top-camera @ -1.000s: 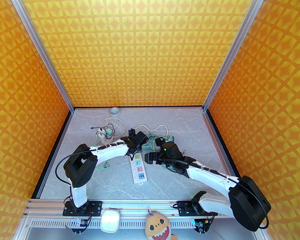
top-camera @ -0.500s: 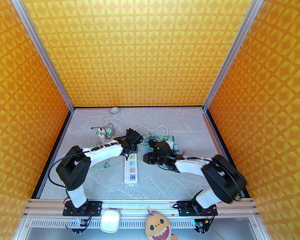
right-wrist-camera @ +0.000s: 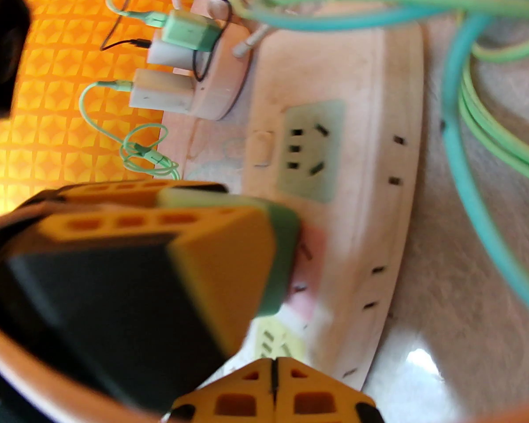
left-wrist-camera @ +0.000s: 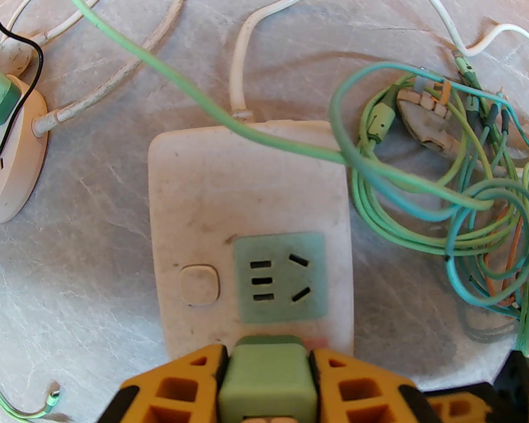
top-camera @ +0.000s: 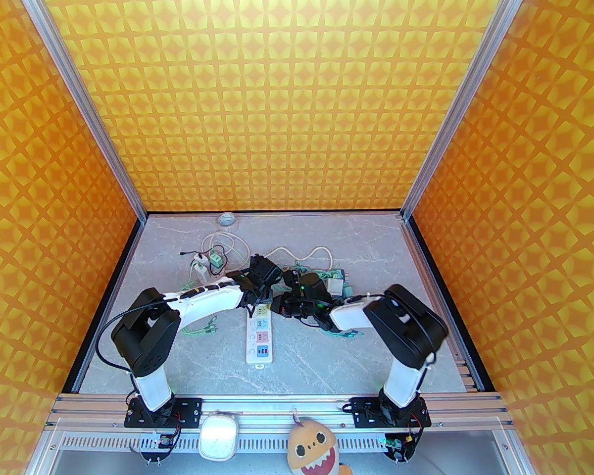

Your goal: Pull the plug off the socket

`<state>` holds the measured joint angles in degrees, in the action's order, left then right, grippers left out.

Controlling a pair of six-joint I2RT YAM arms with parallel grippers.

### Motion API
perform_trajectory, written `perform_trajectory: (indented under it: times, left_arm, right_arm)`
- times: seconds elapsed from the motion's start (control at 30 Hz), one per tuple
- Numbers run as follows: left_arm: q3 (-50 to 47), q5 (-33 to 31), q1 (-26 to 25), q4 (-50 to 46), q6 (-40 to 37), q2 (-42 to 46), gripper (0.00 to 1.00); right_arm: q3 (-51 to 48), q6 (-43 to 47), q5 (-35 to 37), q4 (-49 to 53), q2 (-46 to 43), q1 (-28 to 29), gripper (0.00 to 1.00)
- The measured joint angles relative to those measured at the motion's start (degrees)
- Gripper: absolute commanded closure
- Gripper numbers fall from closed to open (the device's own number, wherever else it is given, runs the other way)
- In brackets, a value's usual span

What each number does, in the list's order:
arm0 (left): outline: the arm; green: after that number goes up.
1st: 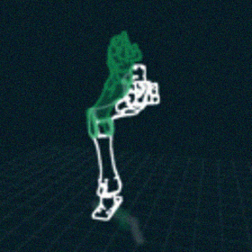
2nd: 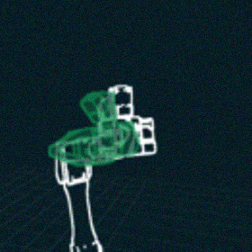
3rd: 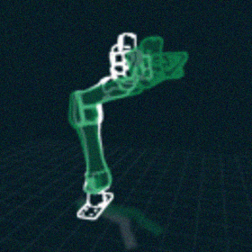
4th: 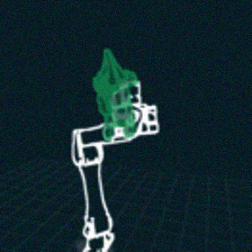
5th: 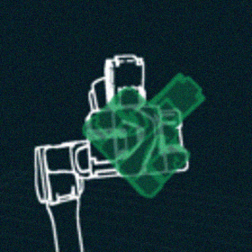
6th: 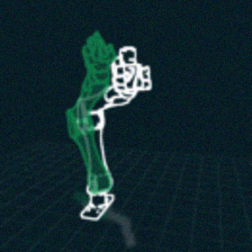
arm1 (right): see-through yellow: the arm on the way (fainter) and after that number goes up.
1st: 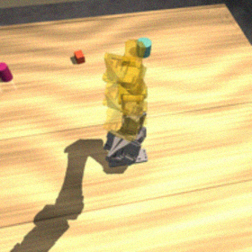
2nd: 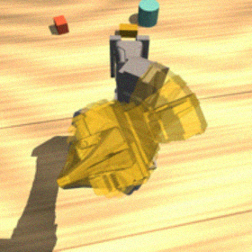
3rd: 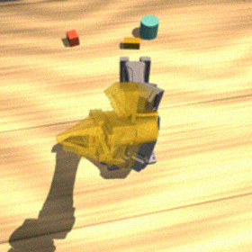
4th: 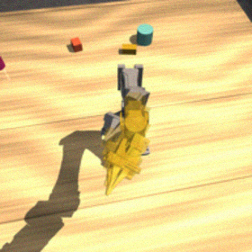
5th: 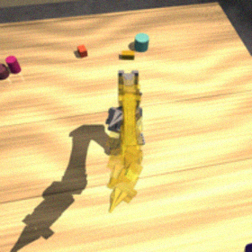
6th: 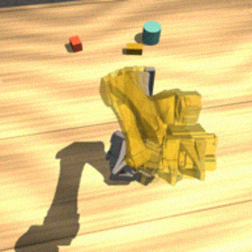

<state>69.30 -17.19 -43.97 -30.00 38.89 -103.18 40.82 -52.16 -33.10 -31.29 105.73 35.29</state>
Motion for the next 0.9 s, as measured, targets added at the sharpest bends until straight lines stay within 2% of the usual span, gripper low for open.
perform_trajectory:
  times: [0.53, 0.7, 0.9]
  left_arm:
    - [0.0, 0.2, 0.9, -0.2, 1.4, -0.2, 0.72]
    - [0.3, 0.6, 1.2, -0.9, 2.2, 0.0, 0.76]
    - [3.5, -2.3, -0.6, -5.2, 1.9, -0.3, 0.78]
  right_arm:
    - [2.4, -0.5, -0.6, 1.4, 1.9, 0.0, 1.0]
    - [2.9, 0.2, -0.6, 2.9, 1.8, 0.0, 1.0]
    - [3.8, 0.8, 0.1, 4.7, 1.6, 0.4, 1.0]
